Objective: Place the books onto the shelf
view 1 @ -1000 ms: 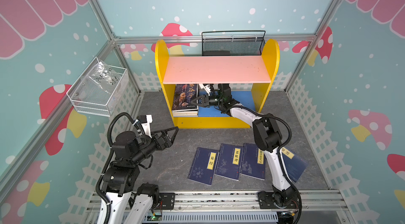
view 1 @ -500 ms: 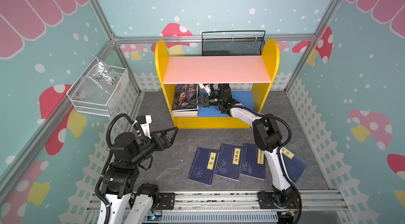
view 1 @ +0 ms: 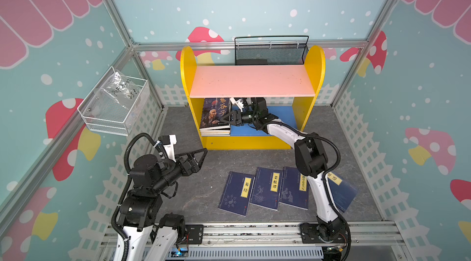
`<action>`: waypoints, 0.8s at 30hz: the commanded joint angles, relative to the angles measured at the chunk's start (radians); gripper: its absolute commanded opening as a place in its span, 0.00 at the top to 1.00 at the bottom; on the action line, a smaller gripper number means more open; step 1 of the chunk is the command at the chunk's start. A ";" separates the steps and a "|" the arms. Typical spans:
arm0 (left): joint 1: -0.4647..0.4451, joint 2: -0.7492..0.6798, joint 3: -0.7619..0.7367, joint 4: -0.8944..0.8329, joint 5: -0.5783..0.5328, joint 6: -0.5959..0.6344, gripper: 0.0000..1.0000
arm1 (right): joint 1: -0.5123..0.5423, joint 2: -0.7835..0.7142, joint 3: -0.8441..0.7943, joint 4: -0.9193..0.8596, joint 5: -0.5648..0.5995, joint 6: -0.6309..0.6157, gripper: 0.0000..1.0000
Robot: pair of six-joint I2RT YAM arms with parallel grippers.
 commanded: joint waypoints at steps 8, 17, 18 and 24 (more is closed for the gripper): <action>-0.001 -0.019 -0.025 0.023 0.009 -0.011 0.00 | 0.014 -0.076 0.021 -0.210 0.147 -0.138 0.44; -0.001 -0.028 -0.040 0.036 0.008 -0.020 0.00 | 0.017 -0.141 0.000 -0.340 0.245 -0.224 0.38; -0.001 -0.030 -0.042 0.036 0.004 -0.018 0.00 | 0.018 -0.151 -0.009 -0.342 0.251 -0.227 0.37; -0.001 -0.020 -0.033 0.035 -0.001 -0.011 0.00 | 0.019 -0.232 -0.081 -0.377 0.307 -0.271 0.36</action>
